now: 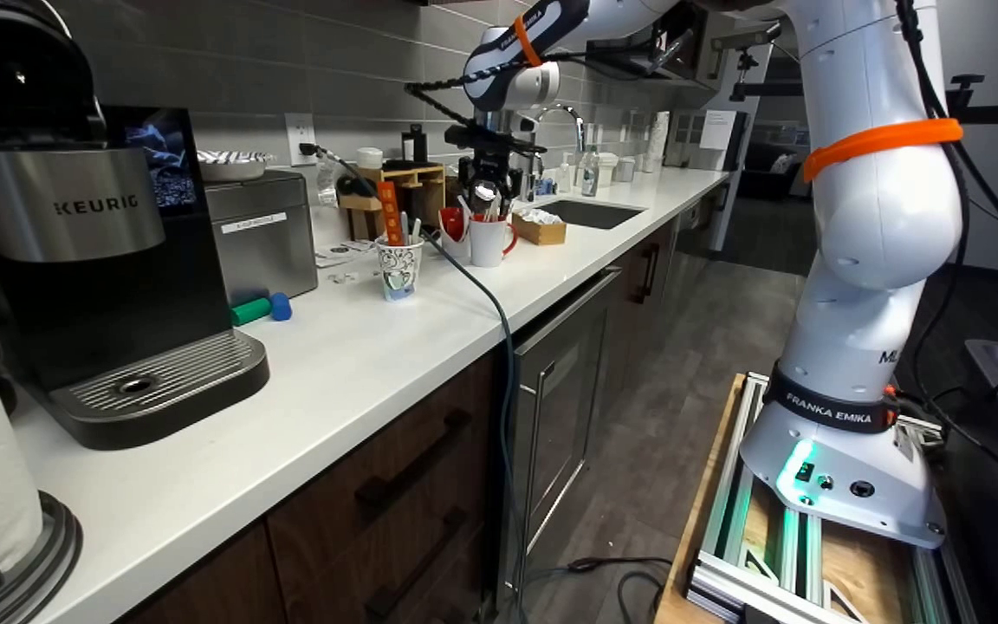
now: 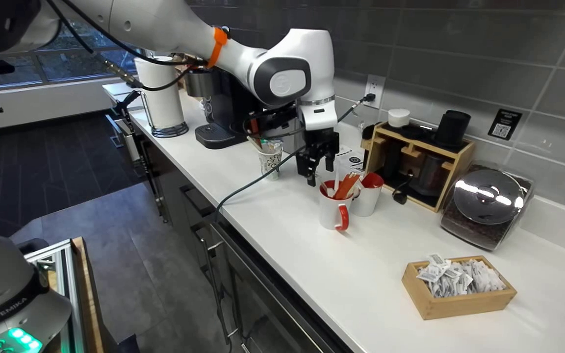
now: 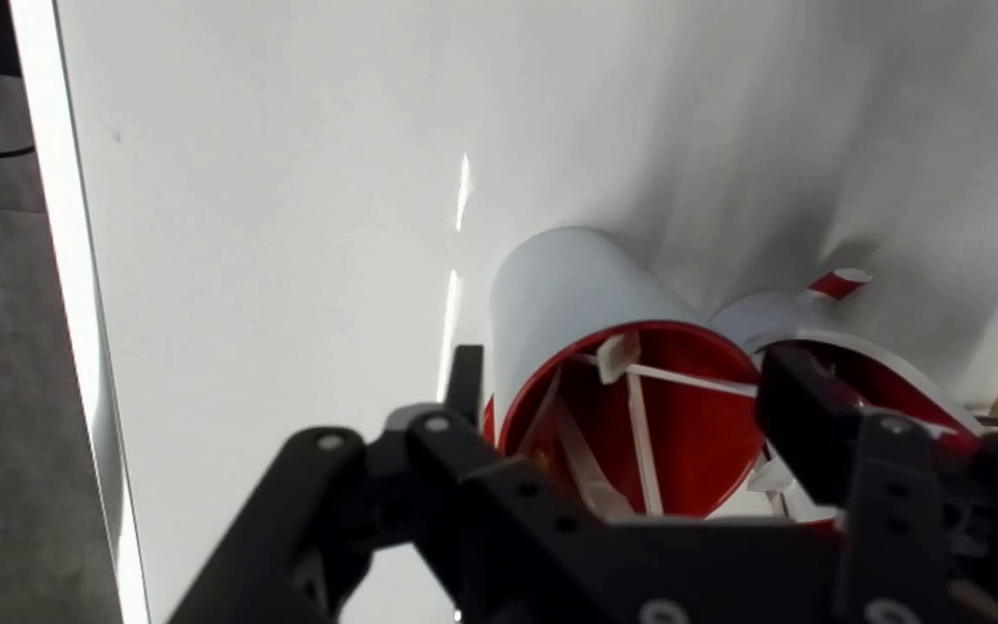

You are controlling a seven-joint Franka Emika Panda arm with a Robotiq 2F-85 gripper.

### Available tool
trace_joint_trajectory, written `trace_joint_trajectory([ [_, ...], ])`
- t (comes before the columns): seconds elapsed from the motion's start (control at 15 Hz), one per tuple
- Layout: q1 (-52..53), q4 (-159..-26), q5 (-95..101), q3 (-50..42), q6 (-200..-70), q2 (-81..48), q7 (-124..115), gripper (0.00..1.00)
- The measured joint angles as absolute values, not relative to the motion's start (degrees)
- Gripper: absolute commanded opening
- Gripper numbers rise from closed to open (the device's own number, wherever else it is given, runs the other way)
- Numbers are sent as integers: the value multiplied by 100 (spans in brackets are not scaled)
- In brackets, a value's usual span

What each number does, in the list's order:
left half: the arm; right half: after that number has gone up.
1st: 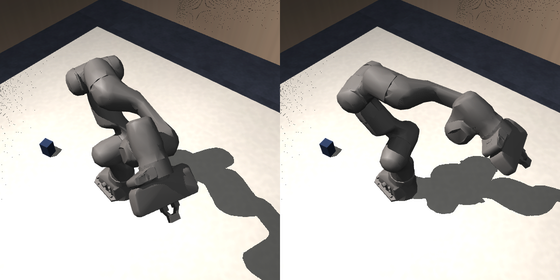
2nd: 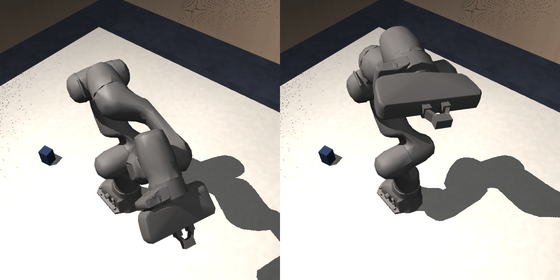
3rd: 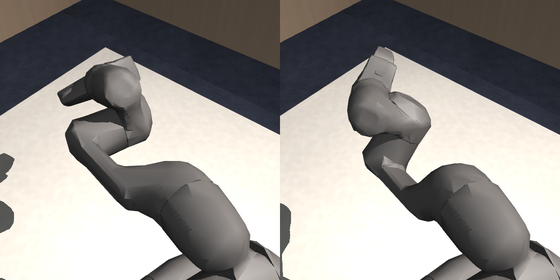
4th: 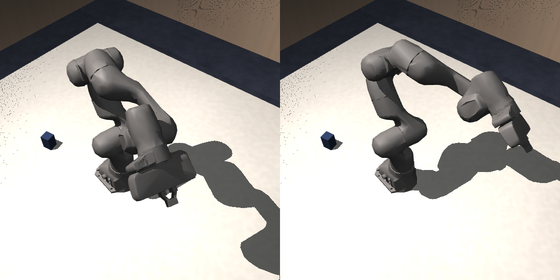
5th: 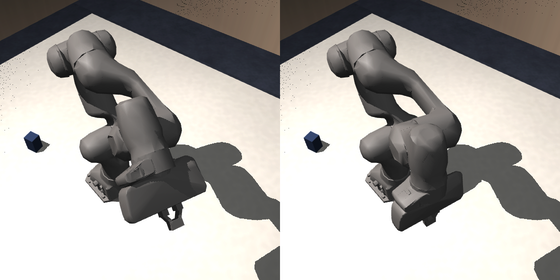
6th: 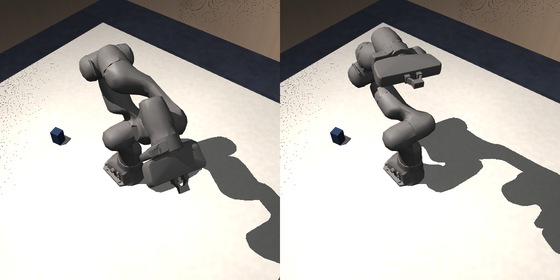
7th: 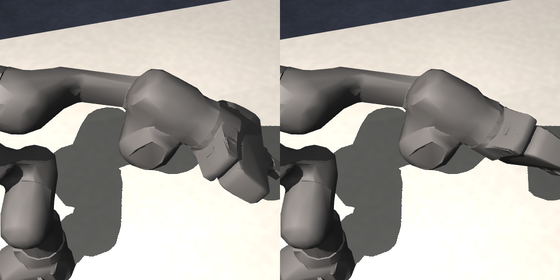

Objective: Remove the plastic knife from the mug and put it in the paper cup

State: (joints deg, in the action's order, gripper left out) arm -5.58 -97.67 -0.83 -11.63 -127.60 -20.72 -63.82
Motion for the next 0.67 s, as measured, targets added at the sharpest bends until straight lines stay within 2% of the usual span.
trace_joint_trajectory([
  [0.4, -558, -9972, -83, -1166, -13130, -2074, -6406, 5],
  [0.47, -558, -9975, -83, -1169, -13145, -2074, -6406, 1],
  [0.67, -558, -9975, -82, -1193, -13151, -2066, -6406, 0],
])
